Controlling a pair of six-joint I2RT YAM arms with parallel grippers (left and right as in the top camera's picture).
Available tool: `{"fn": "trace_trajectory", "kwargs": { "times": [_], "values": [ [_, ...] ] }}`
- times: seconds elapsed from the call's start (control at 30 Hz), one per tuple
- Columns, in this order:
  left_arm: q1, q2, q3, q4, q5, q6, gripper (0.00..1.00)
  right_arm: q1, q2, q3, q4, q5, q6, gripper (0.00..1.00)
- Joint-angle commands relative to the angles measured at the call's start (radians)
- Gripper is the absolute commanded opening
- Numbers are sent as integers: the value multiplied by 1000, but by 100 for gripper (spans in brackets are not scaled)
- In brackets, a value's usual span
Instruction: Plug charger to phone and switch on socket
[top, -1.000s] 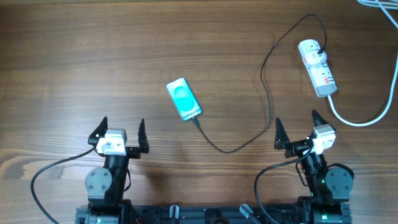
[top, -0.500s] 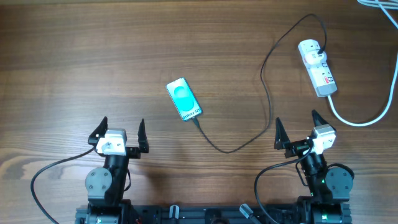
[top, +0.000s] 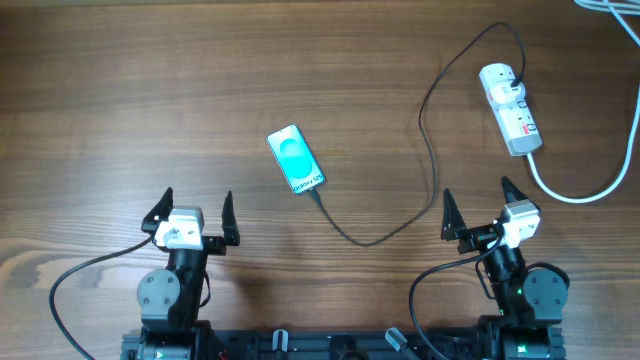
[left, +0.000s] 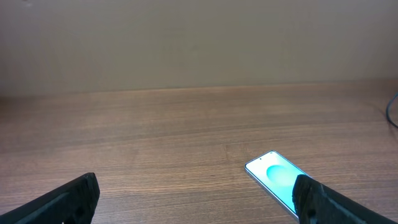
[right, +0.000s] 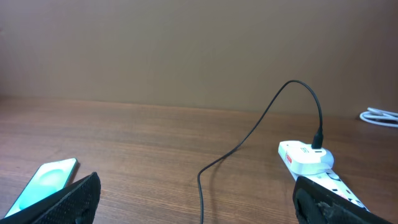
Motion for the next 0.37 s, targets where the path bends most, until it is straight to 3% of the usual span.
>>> {"fn": "trace_trajectory", "kwargs": {
  "times": [0.0,0.33],
  "values": [
    [6,-5,-2,-8,-13,15,100,3,-16,-1,-1,20,10,100],
    [6,-5,-2,-8,-13,15,100,3,-16,-1,-1,20,10,100]
  ]
}}
